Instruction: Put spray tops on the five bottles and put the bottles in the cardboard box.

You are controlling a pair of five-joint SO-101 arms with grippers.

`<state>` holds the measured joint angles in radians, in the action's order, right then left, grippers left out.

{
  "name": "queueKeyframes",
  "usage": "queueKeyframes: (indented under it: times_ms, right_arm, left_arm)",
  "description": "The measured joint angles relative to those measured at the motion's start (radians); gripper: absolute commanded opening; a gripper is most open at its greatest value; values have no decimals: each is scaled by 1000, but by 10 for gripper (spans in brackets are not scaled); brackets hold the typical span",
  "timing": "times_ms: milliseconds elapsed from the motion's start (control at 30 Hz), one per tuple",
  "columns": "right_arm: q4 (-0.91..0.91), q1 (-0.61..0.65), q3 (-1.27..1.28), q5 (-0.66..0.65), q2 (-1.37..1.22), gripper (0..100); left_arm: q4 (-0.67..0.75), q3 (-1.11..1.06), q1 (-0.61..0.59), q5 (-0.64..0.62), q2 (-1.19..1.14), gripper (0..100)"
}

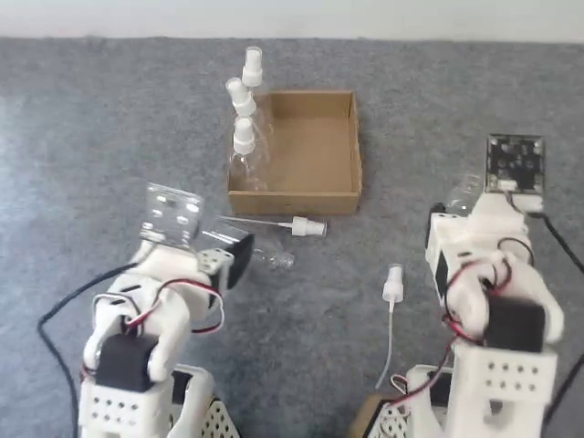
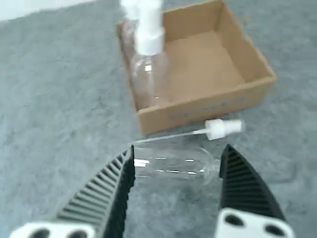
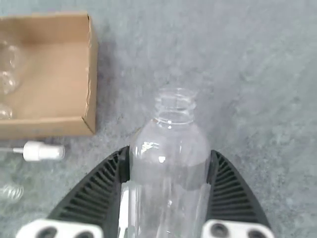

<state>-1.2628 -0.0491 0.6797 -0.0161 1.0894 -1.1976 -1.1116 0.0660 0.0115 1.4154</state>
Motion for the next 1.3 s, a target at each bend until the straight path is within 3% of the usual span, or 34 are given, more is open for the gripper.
queueKeyframes:
  times_ms: [367, 567, 833, 1067, 1300]
  right_arm:
    - [0, -61, 23, 2, 104, 118]
    - [0, -104, 23, 2, 153, 118]
    - [6, -140, 23, 2, 170, 118]
    - [6, -140, 23, 2, 170, 118]
    - [6, -140, 23, 2, 170, 118]
  left_arm:
    - [-21, 0, 267, 38, -18, 268]
    - [-21, 109, 367, 35, -307, 269]
    - [44, 203, 500, -69, -660, 269]
    - [141, 206, 612, -155, -810, 269]
    - [183, 304, 644, -235, -962, 269]
